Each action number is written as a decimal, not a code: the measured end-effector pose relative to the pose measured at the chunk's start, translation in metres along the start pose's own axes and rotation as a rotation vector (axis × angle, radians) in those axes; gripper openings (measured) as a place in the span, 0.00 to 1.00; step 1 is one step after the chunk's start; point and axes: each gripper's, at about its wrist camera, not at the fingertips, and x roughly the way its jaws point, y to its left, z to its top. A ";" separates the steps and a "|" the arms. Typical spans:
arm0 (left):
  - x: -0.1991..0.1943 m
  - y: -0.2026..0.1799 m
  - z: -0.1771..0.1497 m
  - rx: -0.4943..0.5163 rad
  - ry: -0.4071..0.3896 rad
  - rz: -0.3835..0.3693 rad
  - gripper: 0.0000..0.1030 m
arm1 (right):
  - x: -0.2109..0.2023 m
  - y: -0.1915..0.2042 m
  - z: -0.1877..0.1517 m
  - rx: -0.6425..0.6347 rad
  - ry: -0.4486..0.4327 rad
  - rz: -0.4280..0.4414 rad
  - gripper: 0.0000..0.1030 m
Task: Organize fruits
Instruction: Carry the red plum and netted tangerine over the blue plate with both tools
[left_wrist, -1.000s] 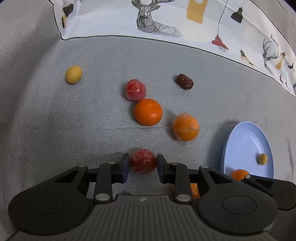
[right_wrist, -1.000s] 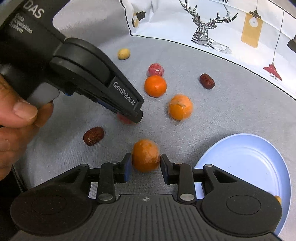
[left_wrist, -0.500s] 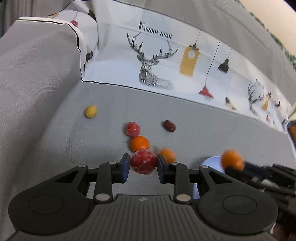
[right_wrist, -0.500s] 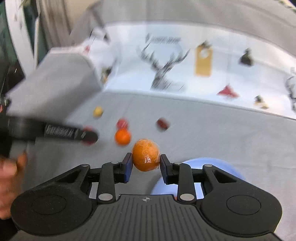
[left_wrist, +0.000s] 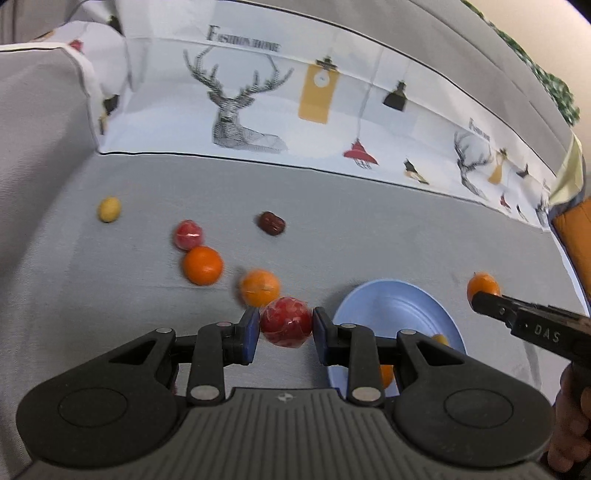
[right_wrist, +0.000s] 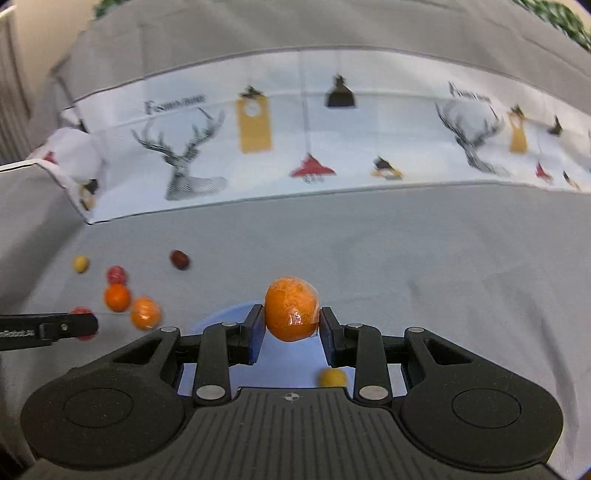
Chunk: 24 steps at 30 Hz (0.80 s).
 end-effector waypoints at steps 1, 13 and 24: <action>0.002 -0.004 -0.001 0.017 0.004 -0.011 0.33 | 0.003 0.001 -0.001 -0.006 0.006 -0.006 0.32; 0.021 -0.067 -0.035 0.318 0.088 -0.172 0.33 | 0.014 -0.004 -0.005 -0.040 0.039 -0.036 0.32; 0.032 -0.073 -0.040 0.349 0.131 -0.184 0.33 | 0.017 -0.005 -0.006 -0.061 0.062 -0.022 0.32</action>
